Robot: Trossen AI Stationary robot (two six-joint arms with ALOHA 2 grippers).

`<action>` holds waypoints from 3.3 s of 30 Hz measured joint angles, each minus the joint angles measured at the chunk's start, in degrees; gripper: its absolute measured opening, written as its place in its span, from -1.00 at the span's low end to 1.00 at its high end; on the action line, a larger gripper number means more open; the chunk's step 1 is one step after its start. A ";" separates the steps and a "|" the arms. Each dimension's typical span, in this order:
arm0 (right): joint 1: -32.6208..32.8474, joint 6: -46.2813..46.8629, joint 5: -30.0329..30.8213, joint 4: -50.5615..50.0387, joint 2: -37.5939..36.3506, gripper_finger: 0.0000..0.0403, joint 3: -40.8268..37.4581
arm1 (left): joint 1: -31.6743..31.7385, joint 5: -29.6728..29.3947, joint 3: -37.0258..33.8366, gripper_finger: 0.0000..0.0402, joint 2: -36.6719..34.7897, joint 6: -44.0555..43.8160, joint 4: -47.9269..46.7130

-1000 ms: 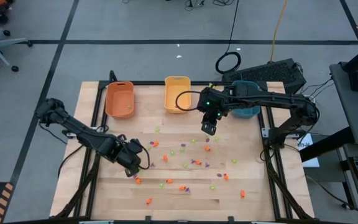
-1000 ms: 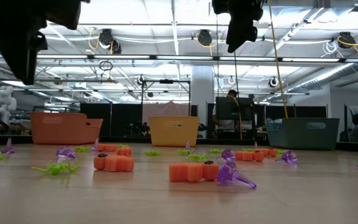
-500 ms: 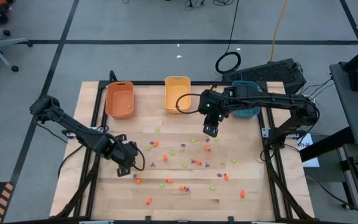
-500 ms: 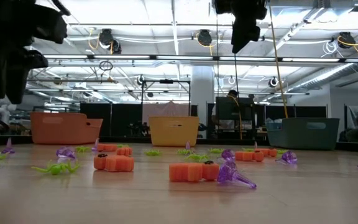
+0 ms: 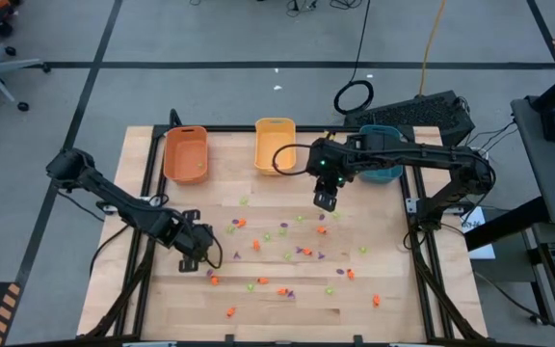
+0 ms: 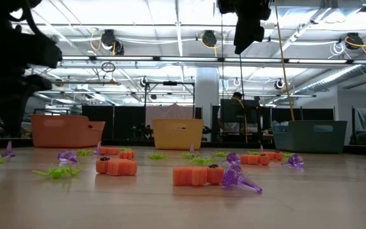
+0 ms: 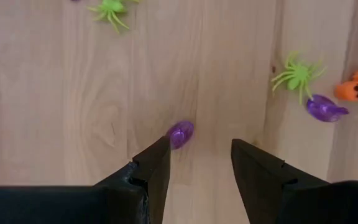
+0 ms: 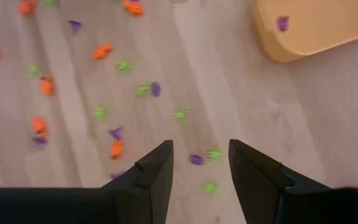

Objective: Sort Halloween decoration
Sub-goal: Put the purple witch hat toy into the yellow bin

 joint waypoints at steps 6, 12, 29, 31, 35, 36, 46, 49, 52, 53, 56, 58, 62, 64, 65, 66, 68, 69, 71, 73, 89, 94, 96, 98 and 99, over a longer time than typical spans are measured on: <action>-0.02 -0.15 0.14 1.53 0.00 -0.29 0.00 | 0.00 -0.64 -2.14 -0.17 0.02 -0.02 3.00; -0.02 -0.10 0.14 3.26 0.00 -0.29 0.00 | 0.00 -1.85 -5.08 -0.17 0.22 -0.04 10.09; -0.02 -0.17 0.14 3.30 0.00 -0.29 0.00 | 0.00 -3.36 -5.86 -0.38 0.22 -0.08 8.97; -0.02 -0.17 0.14 3.30 0.00 -0.29 0.00 | 0.00 -3.34 -5.86 -0.47 0.22 0.06 8.96; -0.02 -0.17 0.14 3.30 0.00 -0.29 0.00 | 0.00 -2.68 -5.86 -0.62 0.22 2.83 8.83; -0.02 -0.17 0.14 3.30 0.00 -0.29 0.00 | 0.00 -2.66 -5.86 -0.65 0.22 2.89 8.79; -0.02 -0.17 0.14 3.30 0.00 -0.29 0.00 | 0.00 -2.44 -5.86 -0.81 0.20 2.88 8.42; -0.02 -0.18 0.14 3.30 0.00 -0.29 0.00 | 0.00 -2.34 -5.86 -0.88 0.20 2.54 8.44; -0.02 -0.18 0.14 3.32 0.00 -0.29 0.00 | 0.13 -1.95 -5.84 -0.96 0.14 0.98 8.50; -0.02 -0.17 0.14 3.32 0.00 -0.29 0.00 | 0.17 -1.56 -5.84 -0.98 0.13 0.54 8.54; -0.02 -0.17 0.14 3.32 0.00 -0.29 0.00 | 0.17 -0.58 -5.82 -0.98 0.13 -1.04 8.67; -0.02 -0.17 0.14 3.32 0.00 -0.29 0.00 | 0.17 -0.06 -5.78 -0.98 0.13 -2.57 8.73; -0.02 -0.17 0.14 3.32 0.00 -0.29 0.00 | 0.17 1.24 -5.02 -0.98 0.15 -6.74 8.41; -0.02 -0.18 0.14 3.32 0.00 -0.29 0.00 | 0.15 1.23 -4.00 -0.98 0.09 -8.08 8.48; -0.02 -0.17 0.14 3.32 0.00 -0.29 0.00 | 0.15 1.19 -3.37 -0.98 0.05 -8.17 8.51; -0.02 -0.19 0.14 3.32 0.00 -0.29 0.00 | 0.15 1.13 -2.63 -0.98 0.04 -8.16 8.48; -0.02 -0.17 0.08 3.32 0.00 -0.29 0.00 | 0.17 0.85 -0.94 -0.98 -0.12 -8.17 8.42; -0.02 -0.17 0.04 3.32 0.00 -0.29 0.00 | 0.17 0.67 -0.02 -0.98 -0.25 -8.19 8.44; -0.02 -0.05 -0.03 3.32 0.00 -0.29 0.00 | 0.17 -0.08 1.97 -0.98 -0.45 -8.96 8.42; -0.02 0.50 -0.33 3.32 0.00 -0.29 0.00 | 0.20 -2.07 3.94 -0.98 -1.04 -10.36 8.50; 0.11 4.12 -8.64 22.14 0.00 -0.29 0.00 | 8.52 -20.83 17.34 -0.98 -8.91 -8.49 11.39; 0.15 5.04 -10.98 31.00 0.00 -0.29 0.02 | 12.00 -20.57 18.29 -0.99 -11.84 -4.55 19.66; 0.14 6.02 -10.96 33.14 0.00 -0.29 0.02 | 13.30 -20.54 18.54 -0.99 -12.73 -3.04 23.68; 0.13 6.30 -10.95 34.74 0.00 -0.29 0.02 | 14.46 -20.52 18.56 -0.99 -13.52 -1.62 27.95; 0.17 6.32 -10.96 35.20 0.00 -0.29 0.02 | 15.09 -20.51 18.59 -0.99 -13.94 -1.01 30.22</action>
